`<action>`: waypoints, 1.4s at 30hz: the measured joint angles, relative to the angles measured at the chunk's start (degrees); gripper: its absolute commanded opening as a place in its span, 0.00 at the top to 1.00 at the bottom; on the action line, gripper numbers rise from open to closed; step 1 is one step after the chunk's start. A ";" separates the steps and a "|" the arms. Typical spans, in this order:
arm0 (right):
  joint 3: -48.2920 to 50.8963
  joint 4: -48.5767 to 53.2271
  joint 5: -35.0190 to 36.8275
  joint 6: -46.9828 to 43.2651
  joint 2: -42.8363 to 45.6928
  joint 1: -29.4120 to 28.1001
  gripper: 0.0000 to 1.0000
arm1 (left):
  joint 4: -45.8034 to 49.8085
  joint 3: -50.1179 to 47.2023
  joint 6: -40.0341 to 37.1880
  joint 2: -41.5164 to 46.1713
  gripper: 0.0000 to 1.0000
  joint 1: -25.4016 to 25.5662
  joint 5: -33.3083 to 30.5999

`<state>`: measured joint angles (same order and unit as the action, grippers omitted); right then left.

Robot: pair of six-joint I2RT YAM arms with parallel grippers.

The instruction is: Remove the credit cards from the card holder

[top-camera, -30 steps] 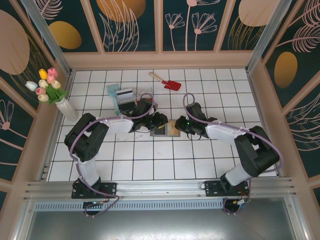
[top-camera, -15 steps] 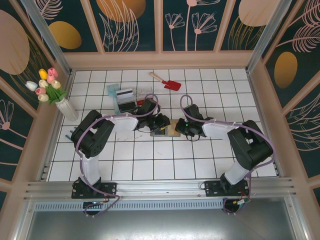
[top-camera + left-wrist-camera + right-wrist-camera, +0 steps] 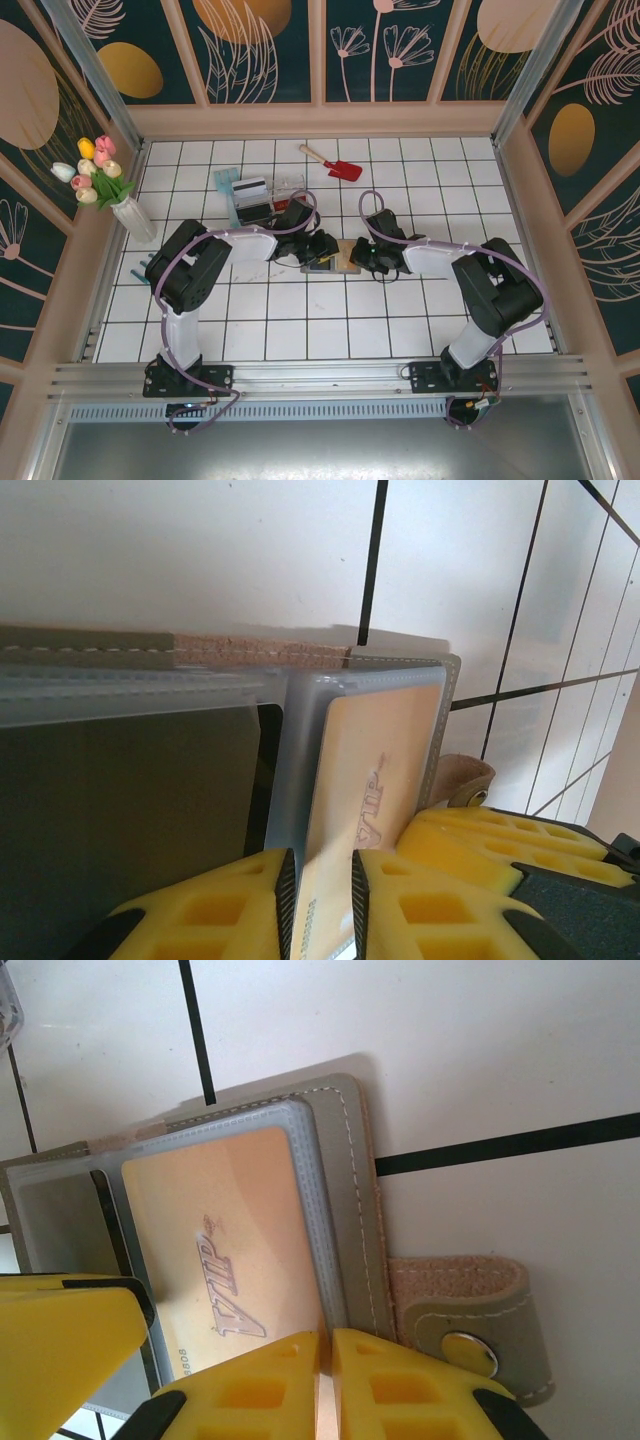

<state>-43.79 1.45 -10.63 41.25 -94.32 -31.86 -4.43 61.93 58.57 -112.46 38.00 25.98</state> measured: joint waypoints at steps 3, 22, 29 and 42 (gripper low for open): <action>0.00 -0.02 -0.04 0.02 -0.02 0.00 0.86 | -0.15 0.00 0.00 -0.11 0.77 0.00 0.50; 0.00 -1.81 -1.27 0.00 -0.90 0.00 0.87 | 4.96 2.69 -4.00 -0.42 0.72 0.22 -3.26; 0.00 -2.34 -1.62 0.02 -1.11 0.00 0.87 | 6.40 3.56 -5.46 -0.90 0.77 0.22 -3.30; 0.00 -2.69 -4.31 -0.04 -1.55 1.57 0.87 | 6.23 3.54 -8.00 -0.98 0.88 0.15 -2.08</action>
<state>-43.79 -1.23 -14.94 41.21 -95.88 -30.28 1.80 65.47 50.57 -113.45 38.15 23.90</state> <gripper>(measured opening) 0.127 0.139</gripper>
